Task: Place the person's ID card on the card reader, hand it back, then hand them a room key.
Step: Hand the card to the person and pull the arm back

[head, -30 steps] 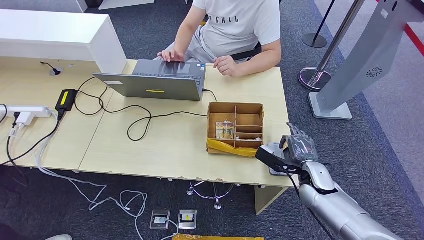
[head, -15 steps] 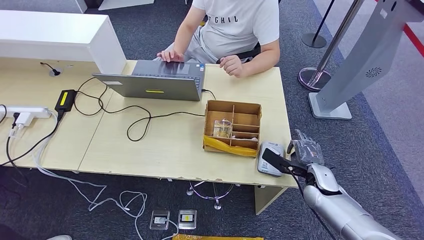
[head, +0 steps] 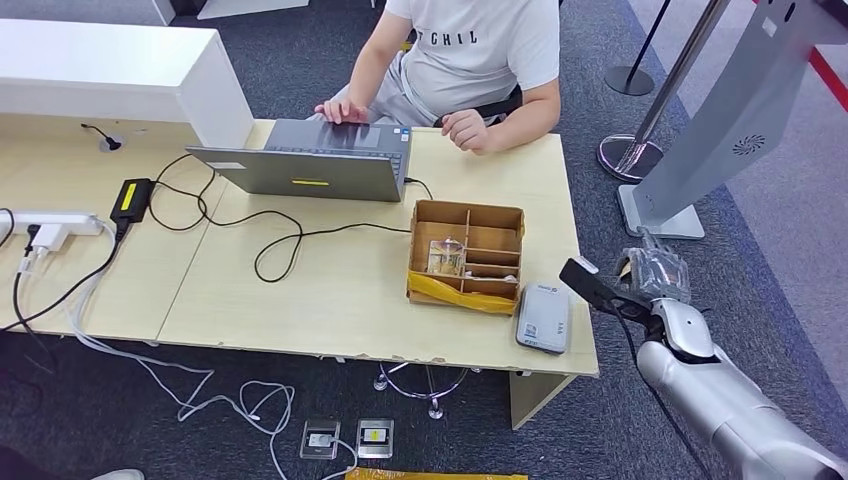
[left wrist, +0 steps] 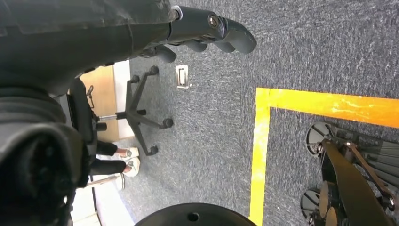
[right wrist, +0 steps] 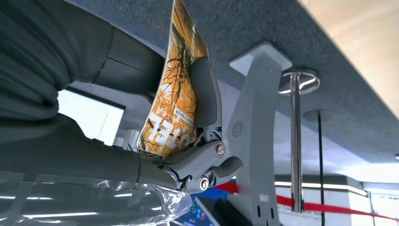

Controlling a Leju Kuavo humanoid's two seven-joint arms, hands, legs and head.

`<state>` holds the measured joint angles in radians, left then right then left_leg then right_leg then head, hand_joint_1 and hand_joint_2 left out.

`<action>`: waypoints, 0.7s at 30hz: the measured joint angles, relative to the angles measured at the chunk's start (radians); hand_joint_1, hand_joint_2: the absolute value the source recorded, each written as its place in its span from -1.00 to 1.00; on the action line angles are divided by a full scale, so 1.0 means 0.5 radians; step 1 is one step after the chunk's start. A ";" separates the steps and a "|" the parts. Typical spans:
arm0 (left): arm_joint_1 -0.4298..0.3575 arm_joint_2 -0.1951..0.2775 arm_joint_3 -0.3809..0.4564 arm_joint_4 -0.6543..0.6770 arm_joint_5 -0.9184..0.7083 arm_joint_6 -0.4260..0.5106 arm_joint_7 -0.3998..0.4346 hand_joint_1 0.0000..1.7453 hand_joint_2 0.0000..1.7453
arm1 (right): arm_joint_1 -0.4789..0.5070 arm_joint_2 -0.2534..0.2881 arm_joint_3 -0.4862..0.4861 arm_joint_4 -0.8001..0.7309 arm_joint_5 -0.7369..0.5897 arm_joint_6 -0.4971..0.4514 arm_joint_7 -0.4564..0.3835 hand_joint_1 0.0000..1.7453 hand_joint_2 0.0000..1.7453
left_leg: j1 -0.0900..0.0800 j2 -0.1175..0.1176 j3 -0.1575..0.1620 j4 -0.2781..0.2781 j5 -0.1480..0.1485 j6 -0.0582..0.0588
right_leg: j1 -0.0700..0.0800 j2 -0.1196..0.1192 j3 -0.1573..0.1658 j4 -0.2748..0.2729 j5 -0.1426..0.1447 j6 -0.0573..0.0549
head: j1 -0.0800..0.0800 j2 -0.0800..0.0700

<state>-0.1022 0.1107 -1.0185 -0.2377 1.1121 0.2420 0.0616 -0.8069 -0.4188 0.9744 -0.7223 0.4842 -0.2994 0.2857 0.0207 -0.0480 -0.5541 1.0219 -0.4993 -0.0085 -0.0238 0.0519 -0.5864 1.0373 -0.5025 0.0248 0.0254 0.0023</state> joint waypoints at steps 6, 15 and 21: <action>0.000 0.000 -0.002 0.000 0.001 0.001 0.000 -1.00 -1.00 | -0.135 -0.052 -0.006 -0.050 0.054 -0.002 0.062 1.00 1.00 | 0.000 0.000 -0.001 0.000 0.000 0.000 | 0.000 0.000 -0.001 0.000 0.000 0.000 | 0.000 0.000; -0.004 0.000 -0.037 0.000 -0.010 -0.015 -0.008 -1.00 -1.00 | -0.306 0.007 -0.002 -0.203 0.044 0.062 -0.049 1.00 1.00 | 0.001 0.000 -0.003 0.000 0.000 0.000 | 0.001 0.000 -0.001 0.001 0.000 0.000 | 0.000 0.000; -0.009 0.000 -0.049 -0.001 0.001 -0.017 -0.039 -1.00 -1.00 | -0.345 0.211 0.084 -0.288 0.051 0.083 -0.153 1.00 1.00 | 0.003 0.000 -0.003 0.000 0.001 -0.002 | 0.003 0.001 -0.001 0.002 0.000 0.000 | 0.000 0.000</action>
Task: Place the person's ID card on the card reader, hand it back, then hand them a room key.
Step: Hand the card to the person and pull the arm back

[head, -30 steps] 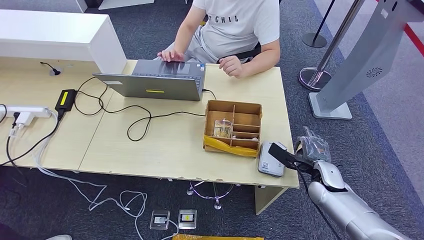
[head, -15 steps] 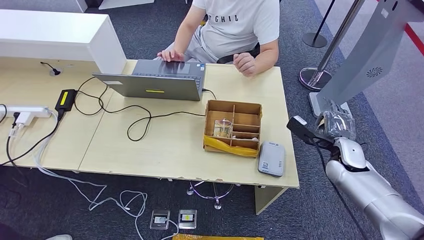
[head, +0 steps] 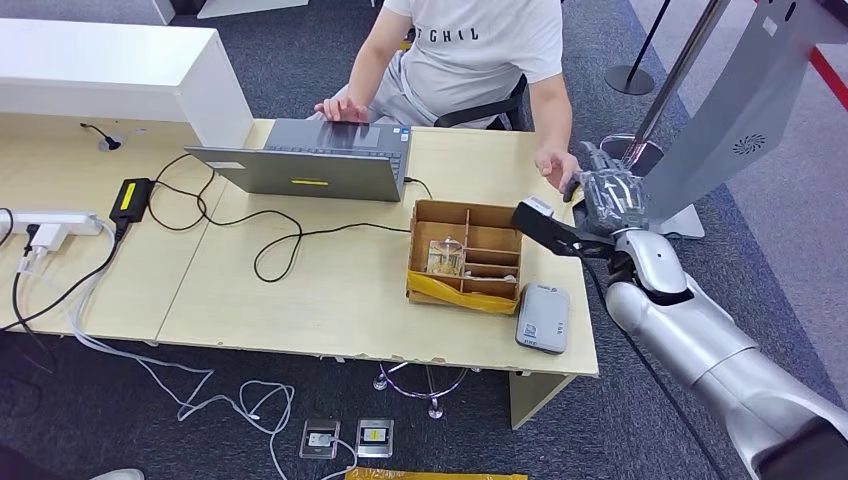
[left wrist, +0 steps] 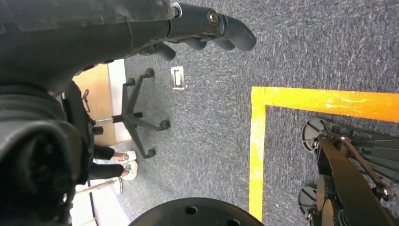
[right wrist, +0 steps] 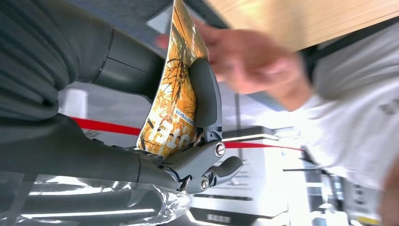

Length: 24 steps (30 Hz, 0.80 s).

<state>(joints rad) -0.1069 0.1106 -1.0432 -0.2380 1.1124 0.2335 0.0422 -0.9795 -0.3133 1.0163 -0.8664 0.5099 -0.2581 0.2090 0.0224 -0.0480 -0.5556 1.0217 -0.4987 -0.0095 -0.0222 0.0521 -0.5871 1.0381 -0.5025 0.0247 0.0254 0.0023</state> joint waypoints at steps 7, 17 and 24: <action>-0.002 0.001 -0.002 0.000 0.012 0.011 -0.002 -1.00 -1.00 | -0.027 0.217 0.100 0.002 -0.049 -0.005 -0.075 1.00 1.00 | 0.000 -0.002 0.000 0.000 0.000 -0.001 | 0.000 0.000 0.000 0.000 0.000 0.000 | 0.001 0.000; -0.001 0.001 -0.006 0.001 0.024 0.007 0.025 -1.00 -1.00 | -0.033 0.299 0.187 0.056 -0.080 -0.033 -0.102 1.00 1.00 | 0.000 -0.001 0.000 0.000 0.000 -0.001 | 0.000 -0.001 -0.001 -0.001 0.000 0.000 | 0.000 0.000; 0.001 0.001 -0.033 0.000 0.023 0.006 0.026 -1.00 -1.00 | -0.046 0.300 0.222 0.114 -0.071 -0.039 -0.096 1.00 1.00 | 0.000 -0.001 0.000 0.000 0.000 -0.001 | 0.000 -0.001 -0.001 -0.001 0.000 0.000 | 0.000 0.000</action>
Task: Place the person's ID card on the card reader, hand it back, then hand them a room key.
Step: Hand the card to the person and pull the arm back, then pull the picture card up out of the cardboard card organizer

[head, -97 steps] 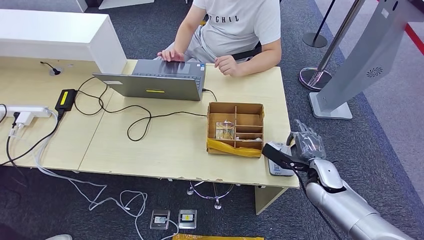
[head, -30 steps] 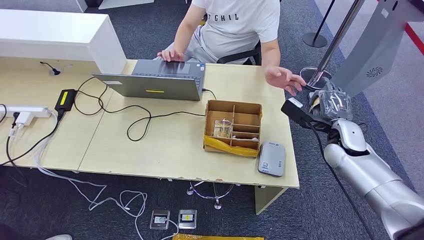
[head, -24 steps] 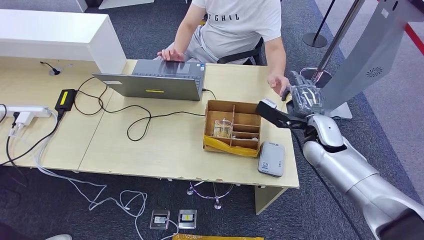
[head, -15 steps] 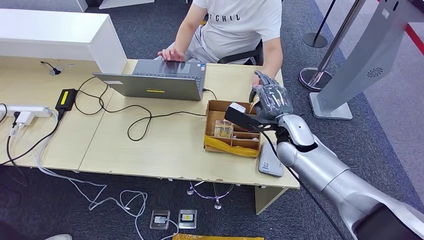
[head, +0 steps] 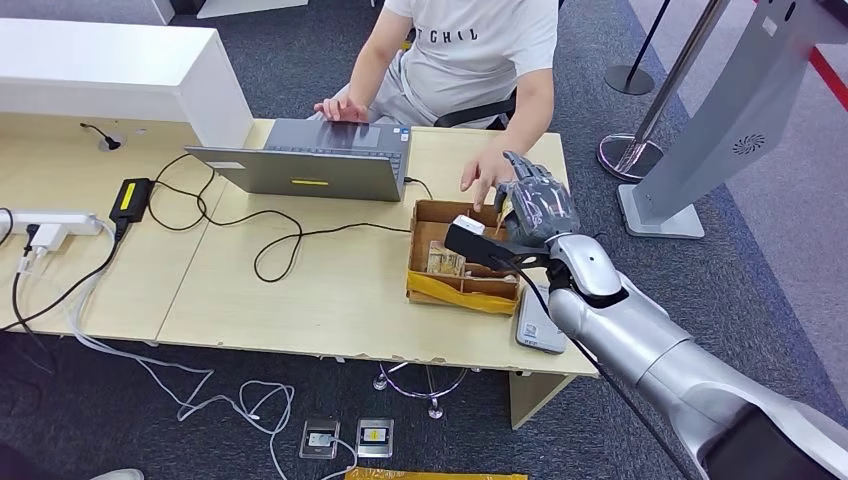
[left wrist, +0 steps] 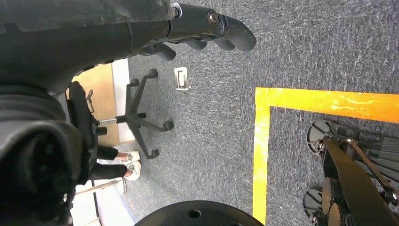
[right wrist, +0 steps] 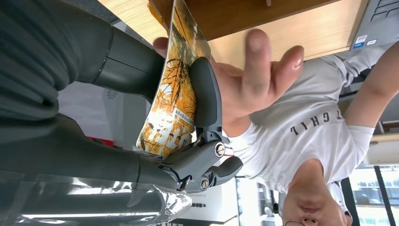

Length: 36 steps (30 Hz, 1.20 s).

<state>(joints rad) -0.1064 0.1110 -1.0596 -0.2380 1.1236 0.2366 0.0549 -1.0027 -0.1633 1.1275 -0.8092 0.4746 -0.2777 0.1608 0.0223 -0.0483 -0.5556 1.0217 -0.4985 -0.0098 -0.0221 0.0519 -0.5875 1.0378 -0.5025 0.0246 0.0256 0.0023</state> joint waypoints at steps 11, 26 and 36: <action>0.000 0.000 -0.017 0.000 -0.008 0.006 0.007 -1.00 -1.00 | -0.010 0.000 0.022 0.056 0.022 -0.011 0.020 -0.87 1.00 | 0.000 0.000 0.000 0.000 0.000 0.000 | 0.000 0.000 0.000 0.000 0.000 0.000 | 0.000 0.000; 0.000 -0.001 -0.035 0.000 0.000 0.012 0.021 -1.00 -1.00 | -0.010 0.006 0.047 0.087 0.112 -0.068 0.059 -1.00 1.00 | 0.000 0.000 0.000 0.000 0.000 0.000 | 0.000 0.000 0.000 0.000 0.000 0.000 | 0.000 0.000; 0.004 -0.016 -0.048 0.001 0.050 0.014 0.041 -1.00 -1.00 | -0.008 -0.173 0.040 -0.307 0.115 0.020 0.386 -1.00 1.00 | -0.001 0.000 0.001 0.001 0.000 0.000 | -0.001 0.001 -0.001 -0.001 0.000 0.000 | 0.000 0.000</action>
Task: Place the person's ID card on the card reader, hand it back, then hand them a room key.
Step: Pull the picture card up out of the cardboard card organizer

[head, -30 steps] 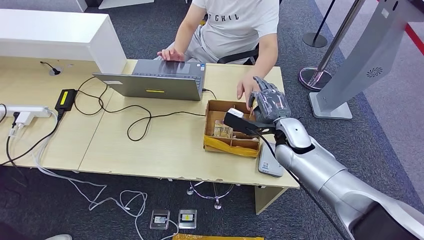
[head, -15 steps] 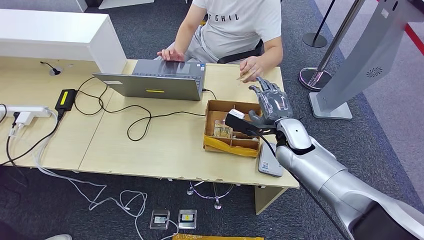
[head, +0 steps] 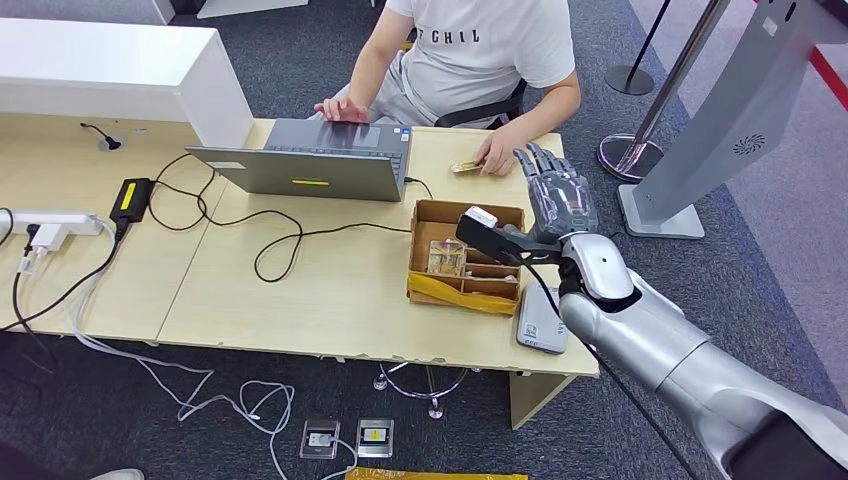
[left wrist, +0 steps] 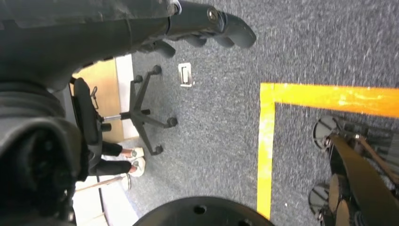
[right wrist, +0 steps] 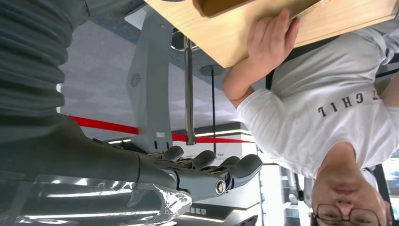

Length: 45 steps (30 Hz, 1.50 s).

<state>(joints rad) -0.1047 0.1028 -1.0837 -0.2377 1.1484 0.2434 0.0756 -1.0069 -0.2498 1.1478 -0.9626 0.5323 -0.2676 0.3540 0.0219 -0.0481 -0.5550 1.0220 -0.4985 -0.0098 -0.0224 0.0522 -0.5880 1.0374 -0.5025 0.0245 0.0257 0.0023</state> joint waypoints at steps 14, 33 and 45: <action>0.002 -0.007 -0.008 0.000 0.027 -0.002 0.005 -1.00 -1.00 | 0.269 -0.482 -0.063 -1.046 0.179 0.228 0.513 -1.00 1.00 | 0.001 0.001 0.001 0.000 -0.001 -0.001 | 0.000 0.001 -0.001 0.000 0.000 0.000 | 0.000 0.000; -0.004 -0.014 -0.050 -0.001 0.024 0.019 0.004 -1.00 -1.00 | 0.907 -0.500 -0.298 -1.433 0.660 0.360 0.412 -1.00 1.00 | 0.001 0.001 -0.001 -0.001 -0.001 -0.001 | 0.000 0.000 0.000 0.000 0.000 0.000 | -0.001 0.000; -0.012 -0.024 -0.088 -0.001 -0.007 0.016 0.005 -1.00 -1.00 | 0.906 -0.322 -0.306 -1.201 0.838 0.213 0.324 -1.00 1.00 | 0.001 0.000 -0.002 -0.001 -0.001 -0.001 | 0.000 0.000 0.000 0.000 0.000 0.000 | 0.000 0.000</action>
<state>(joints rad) -0.1105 0.0910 -1.1278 -0.2380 1.1449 0.2516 0.0782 -0.5541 -0.4107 0.9947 -1.5631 0.9510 -0.1609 0.5159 0.0223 -0.0479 -0.5561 1.0217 -0.4992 -0.0106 -0.0222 0.0520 -0.5879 1.0374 -0.5026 0.0245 0.0256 0.0023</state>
